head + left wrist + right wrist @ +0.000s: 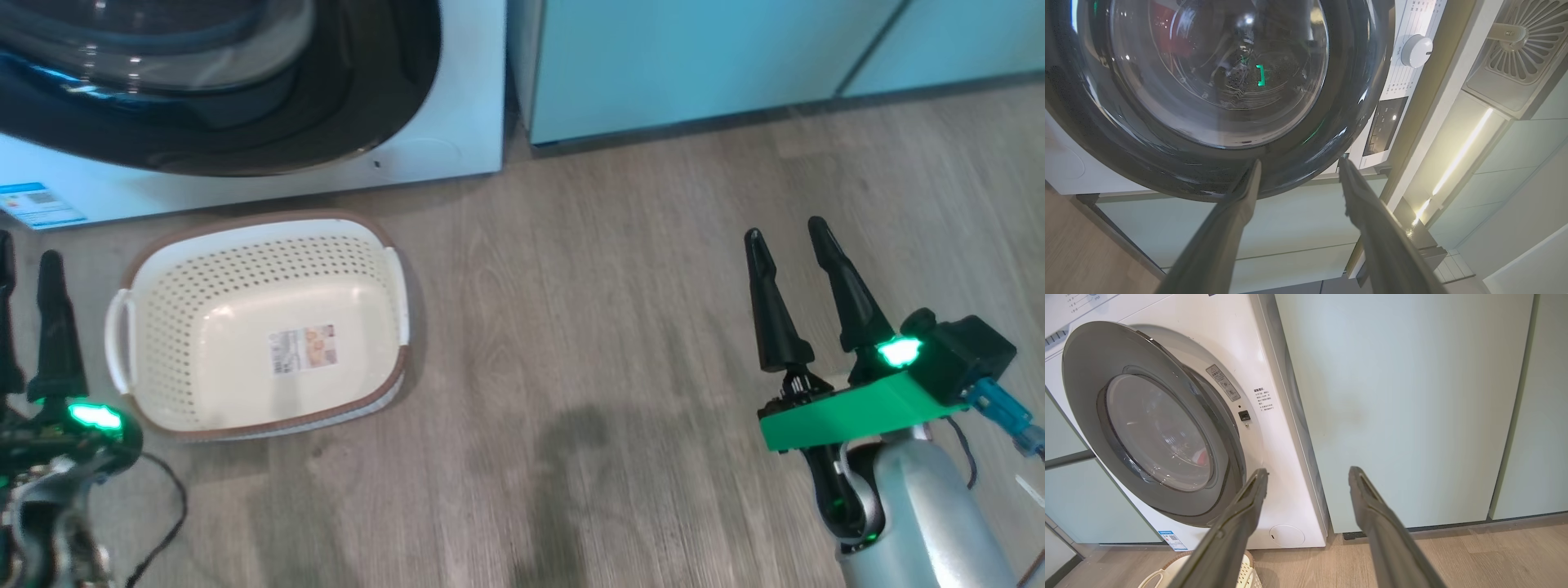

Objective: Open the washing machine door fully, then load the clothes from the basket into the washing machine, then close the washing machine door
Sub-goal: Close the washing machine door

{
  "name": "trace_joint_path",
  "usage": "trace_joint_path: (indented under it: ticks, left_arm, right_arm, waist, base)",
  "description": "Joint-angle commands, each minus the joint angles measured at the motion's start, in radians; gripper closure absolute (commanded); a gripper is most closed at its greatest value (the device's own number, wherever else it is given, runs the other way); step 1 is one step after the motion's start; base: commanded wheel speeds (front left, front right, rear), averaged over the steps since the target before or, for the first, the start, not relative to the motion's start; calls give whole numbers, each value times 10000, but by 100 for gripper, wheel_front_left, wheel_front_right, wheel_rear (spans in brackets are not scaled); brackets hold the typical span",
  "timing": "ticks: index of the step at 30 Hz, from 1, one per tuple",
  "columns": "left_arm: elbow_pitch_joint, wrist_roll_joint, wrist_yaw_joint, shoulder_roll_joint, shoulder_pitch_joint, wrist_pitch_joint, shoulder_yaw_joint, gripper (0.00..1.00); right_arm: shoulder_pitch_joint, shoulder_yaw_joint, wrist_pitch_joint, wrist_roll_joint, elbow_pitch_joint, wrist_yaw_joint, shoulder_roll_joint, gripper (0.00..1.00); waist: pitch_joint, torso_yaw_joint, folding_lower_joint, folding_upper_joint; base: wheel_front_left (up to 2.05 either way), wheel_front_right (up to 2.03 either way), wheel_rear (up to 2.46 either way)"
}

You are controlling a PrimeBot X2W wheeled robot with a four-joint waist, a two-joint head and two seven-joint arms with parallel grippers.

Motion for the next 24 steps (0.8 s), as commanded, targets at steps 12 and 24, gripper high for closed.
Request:
trace_joint_path:
  ticks: [12,24]
  left_arm:
    - [-2162,4797,-91,507,407,-3341,-2049,0]
    - [-1350,11470,1074,1736,1079,-4779,-3493,0]
  right_arm:
    - [128,-233,627,-571,-944,0,-7,0]
    - [747,-390,1152,-882,-1386,0,-7,0]
  waist:
    - [-744,917,0,0]
    - [-1427,1097,0,0]
  base:
    - [0,0,0]
    - [0,0,0]
